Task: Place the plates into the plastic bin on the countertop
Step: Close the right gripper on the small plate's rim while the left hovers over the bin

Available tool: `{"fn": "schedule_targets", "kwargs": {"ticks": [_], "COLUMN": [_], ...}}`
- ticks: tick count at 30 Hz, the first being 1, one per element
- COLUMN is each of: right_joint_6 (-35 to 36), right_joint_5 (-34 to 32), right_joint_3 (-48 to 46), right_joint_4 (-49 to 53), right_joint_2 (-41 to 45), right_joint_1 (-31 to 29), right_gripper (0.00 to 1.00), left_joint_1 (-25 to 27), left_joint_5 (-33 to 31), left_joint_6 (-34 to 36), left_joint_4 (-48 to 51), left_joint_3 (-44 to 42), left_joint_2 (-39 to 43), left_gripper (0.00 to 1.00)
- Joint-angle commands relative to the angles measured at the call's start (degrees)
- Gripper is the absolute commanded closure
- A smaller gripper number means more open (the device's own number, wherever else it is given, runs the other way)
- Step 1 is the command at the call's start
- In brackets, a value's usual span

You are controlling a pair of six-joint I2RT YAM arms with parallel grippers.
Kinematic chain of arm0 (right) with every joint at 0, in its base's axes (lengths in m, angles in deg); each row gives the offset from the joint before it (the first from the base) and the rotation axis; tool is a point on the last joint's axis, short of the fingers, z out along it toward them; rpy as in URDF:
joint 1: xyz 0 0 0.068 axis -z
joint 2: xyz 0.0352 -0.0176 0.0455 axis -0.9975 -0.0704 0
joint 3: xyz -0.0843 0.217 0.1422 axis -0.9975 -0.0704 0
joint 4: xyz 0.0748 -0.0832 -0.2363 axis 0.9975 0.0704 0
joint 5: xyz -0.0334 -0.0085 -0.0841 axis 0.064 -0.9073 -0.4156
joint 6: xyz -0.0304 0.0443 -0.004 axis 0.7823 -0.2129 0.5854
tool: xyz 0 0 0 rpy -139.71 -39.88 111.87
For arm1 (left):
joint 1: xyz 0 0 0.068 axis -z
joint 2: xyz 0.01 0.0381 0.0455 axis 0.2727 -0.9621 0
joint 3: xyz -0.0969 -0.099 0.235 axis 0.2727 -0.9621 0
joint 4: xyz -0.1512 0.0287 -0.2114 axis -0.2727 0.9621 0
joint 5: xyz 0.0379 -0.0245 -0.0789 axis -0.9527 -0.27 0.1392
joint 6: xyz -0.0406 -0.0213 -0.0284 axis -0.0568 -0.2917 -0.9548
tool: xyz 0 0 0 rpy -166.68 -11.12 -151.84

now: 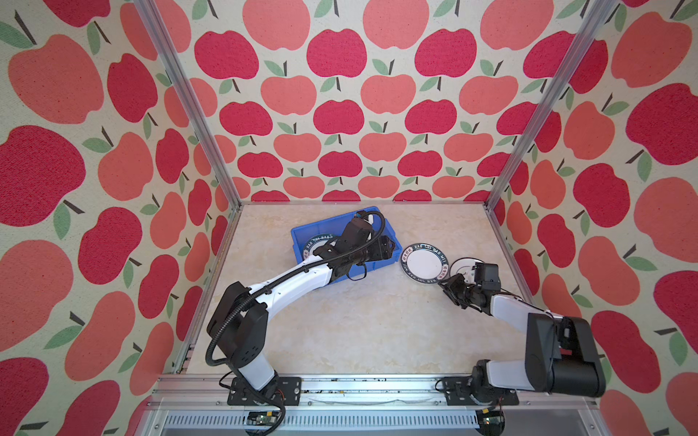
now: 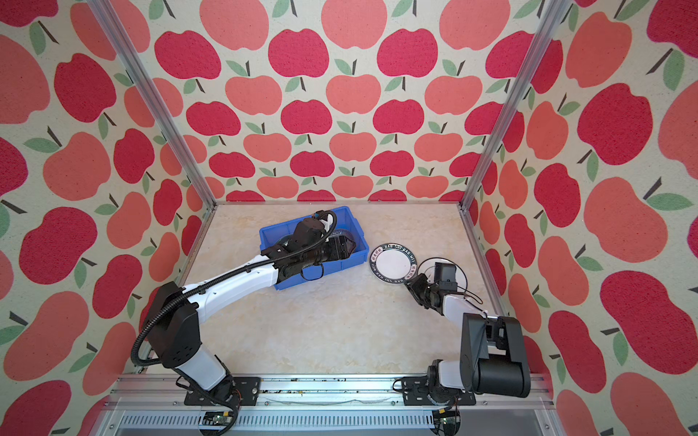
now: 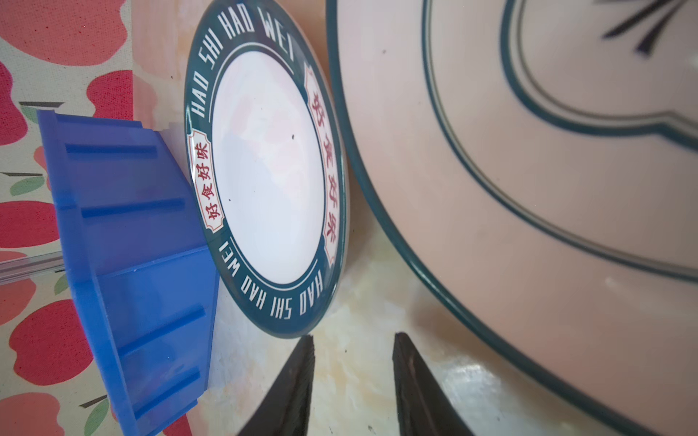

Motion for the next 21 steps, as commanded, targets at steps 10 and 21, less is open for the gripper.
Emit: {"fn": "schedule_targets", "kwargs": {"ticks": [10, 21], "right_joint_6": [-6.22, -11.35], "right_joint_5": [-6.96, -8.72], "right_joint_3": [-0.42, -0.41], "right_joint_4": [-10.37, -17.61], "right_joint_2": [-7.56, -15.0], "right_joint_1": [-2.34, -4.67], "right_gripper": [0.63, 0.82], "left_joint_1": [-3.13, -6.64], "left_joint_5": [3.32, 4.25], "left_joint_6": [-1.43, -1.65], "left_joint_4": [-2.73, -1.54], "left_joint_3": [-4.89, -6.74], "left_joint_2": [2.97, 4.2], "left_gripper": [0.18, 0.18]}}
